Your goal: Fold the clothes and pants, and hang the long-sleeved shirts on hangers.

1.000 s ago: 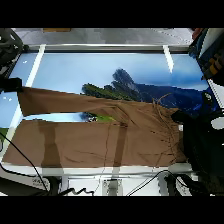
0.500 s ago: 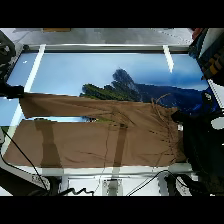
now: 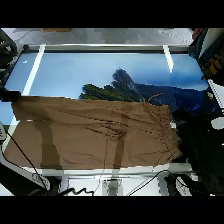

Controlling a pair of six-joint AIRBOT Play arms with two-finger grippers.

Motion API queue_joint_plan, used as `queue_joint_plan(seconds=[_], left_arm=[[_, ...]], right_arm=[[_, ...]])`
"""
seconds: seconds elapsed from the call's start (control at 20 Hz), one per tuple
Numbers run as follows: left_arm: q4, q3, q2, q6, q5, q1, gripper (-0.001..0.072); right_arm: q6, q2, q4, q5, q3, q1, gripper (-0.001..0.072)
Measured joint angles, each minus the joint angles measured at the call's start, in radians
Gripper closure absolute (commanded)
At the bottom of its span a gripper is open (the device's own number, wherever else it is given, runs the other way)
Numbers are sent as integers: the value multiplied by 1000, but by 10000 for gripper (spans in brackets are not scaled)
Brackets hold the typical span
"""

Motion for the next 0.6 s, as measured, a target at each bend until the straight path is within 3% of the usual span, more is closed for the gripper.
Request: queue_joint_plan(seconds=[0.2, 0.35, 0.6], left_arm=[[13, 0, -33, 0, 12, -1, 684], [14, 0, -45, -2, 17, -1, 685], [12, 0, -52, -3, 18, -1, 684]], right_arm=[[41, -68, 0, -40, 4, 0, 19], [52, -227, 10, -40, 61, 0, 18], [-4, -552, 23, 106, 313, -2, 19]])
